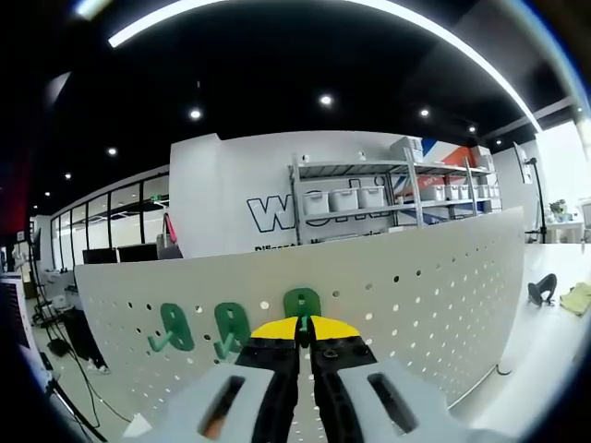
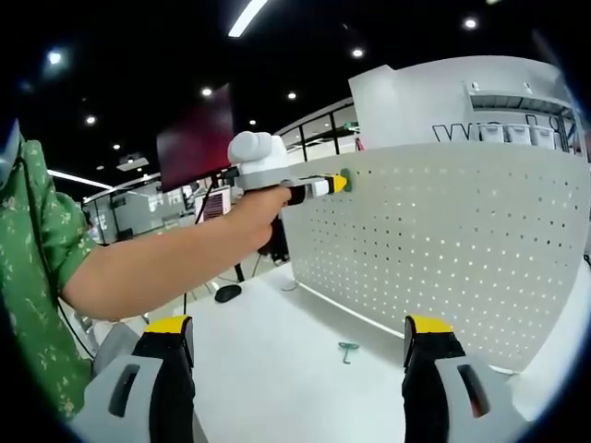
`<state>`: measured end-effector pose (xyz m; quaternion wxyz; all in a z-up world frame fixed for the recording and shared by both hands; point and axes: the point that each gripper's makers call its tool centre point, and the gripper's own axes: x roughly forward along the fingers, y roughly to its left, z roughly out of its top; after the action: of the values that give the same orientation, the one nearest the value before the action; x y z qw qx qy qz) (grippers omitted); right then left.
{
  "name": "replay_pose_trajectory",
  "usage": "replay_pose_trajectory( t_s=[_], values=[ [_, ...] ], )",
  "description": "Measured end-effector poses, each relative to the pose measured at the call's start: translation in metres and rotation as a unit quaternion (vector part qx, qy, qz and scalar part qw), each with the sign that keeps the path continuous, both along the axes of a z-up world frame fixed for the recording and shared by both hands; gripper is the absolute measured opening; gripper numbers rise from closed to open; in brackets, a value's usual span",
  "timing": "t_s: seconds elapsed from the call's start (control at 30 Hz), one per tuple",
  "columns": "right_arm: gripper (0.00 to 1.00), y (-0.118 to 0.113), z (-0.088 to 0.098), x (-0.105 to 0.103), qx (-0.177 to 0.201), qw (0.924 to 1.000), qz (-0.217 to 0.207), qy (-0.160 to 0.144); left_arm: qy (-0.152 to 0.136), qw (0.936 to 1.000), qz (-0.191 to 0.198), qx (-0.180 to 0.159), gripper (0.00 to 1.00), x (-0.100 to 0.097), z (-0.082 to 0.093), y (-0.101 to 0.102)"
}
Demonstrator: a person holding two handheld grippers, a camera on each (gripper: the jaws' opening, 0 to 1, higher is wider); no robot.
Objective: Insert the hook assembly into the mounting plate slot until the hook locks in place.
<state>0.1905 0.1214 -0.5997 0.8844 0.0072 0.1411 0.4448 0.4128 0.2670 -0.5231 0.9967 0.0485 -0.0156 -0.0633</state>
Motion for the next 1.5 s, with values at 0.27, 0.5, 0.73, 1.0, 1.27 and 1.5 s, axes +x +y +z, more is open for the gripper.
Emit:
replay_pose_trajectory(
  t_s=[0.27, 0.5, 0.73, 1.0, 1.27, 1.5],
  values=[
    [0.96, -0.0005, -0.0008, 0.0001, -0.001, 1.0000, 0.000, 0.001, 0.001, 1.0000, 0.002, 0.004, 0.03, 0.0020, -0.0016, -0.0004],
    [0.96, 0.0000, -0.0004, -0.0003, -0.001, 1.0000, 0.001, 0.001, 0.001, 1.0000, 0.004, 0.005, 0.03, 0.0026, -0.0026, 0.0004],
    [0.96, 0.0003, 0.0004, -0.0010, 0.000, 1.0000, 0.001, 0.000, -0.001, 0.9999, 0.005, 0.012, 0.04, 0.0023, -0.0025, 0.0004],
    [0.96, -0.0013, -0.0010, -0.0012, -0.002, 1.0000, 0.000, 0.001, -0.001, 1.0000, 0.001, 0.008, 0.06, 0.0016, -0.0028, -0.0012],
    [0.96, -0.0007, -0.0013, -0.0013, -0.002, 1.0000, 0.001, 0.001, -0.001, 1.0000, 0.001, 0.004, 0.10, 0.0009, -0.0033, -0.0015],
    [0.95, -0.0006, -0.0017, -0.0014, -0.001, 1.0000, 0.001, 0.002, 0.000, 1.0000, 0.003, 0.006, 0.04, 0.0004, -0.0029, 0.0013]
  ],
)
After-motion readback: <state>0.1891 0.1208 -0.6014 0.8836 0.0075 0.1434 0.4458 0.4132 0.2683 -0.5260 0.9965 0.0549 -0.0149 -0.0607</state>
